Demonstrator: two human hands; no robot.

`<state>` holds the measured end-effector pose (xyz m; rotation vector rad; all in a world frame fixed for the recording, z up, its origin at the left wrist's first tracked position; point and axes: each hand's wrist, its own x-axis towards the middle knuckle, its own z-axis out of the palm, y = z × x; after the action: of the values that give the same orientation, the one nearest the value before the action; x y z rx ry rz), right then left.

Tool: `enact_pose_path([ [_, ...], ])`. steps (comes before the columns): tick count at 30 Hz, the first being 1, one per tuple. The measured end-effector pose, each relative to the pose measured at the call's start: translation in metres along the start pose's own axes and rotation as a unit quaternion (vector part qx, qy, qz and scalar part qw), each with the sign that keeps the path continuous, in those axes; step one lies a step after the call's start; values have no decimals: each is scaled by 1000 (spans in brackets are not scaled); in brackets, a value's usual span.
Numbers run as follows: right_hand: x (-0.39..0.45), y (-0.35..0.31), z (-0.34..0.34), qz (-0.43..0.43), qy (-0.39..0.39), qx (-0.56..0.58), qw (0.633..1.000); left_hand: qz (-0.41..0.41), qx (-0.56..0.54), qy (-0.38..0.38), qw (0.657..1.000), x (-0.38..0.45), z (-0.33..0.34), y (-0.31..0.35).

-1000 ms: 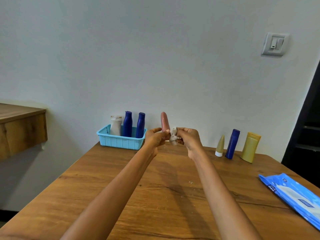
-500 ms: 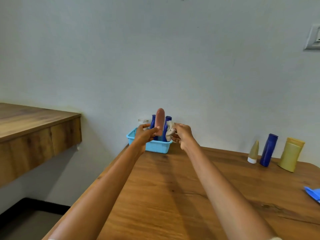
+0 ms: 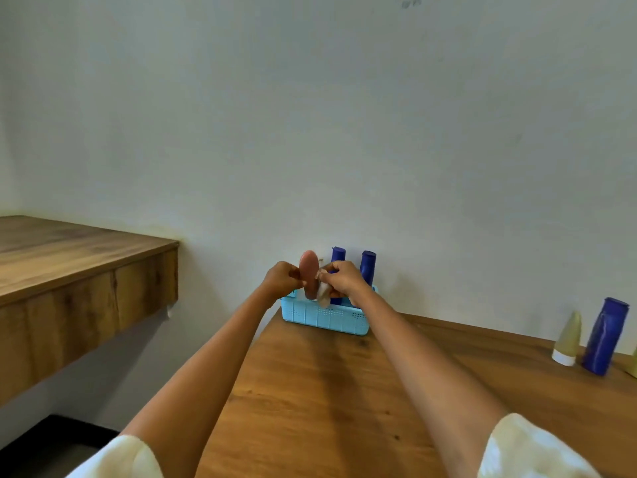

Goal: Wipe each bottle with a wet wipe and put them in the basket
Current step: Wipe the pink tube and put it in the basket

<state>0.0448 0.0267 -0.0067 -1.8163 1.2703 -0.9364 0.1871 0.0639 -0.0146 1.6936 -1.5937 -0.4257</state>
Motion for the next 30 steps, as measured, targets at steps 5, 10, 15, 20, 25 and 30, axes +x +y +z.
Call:
enact_pose_path([
  [5, 16, 20, 18, -1, 13, -29, 1000, -19, 101, 33, 994, 19, 11, -25],
  [10, 27, 29, 21, 17, -11, -115, 993, 9, 178, 35, 983, 35, 14, -29],
  [15, 30, 35, 10, 62, 25, 33, 997, 11, 237, 35, 971, 43, 16, -30],
  [20, 17, 29, -8, 29, 53, 183, 981, -37, 204, 33, 978, 47, 17, -35],
  [25, 7, 20, -17, 32, 64, 249, 966, -61, 183, 0, 981, 44, 16, -35],
  [30, -2, 18, -17, 44, 68, 282, 956, -72, 178, -8, 981, 39, 18, -33],
])
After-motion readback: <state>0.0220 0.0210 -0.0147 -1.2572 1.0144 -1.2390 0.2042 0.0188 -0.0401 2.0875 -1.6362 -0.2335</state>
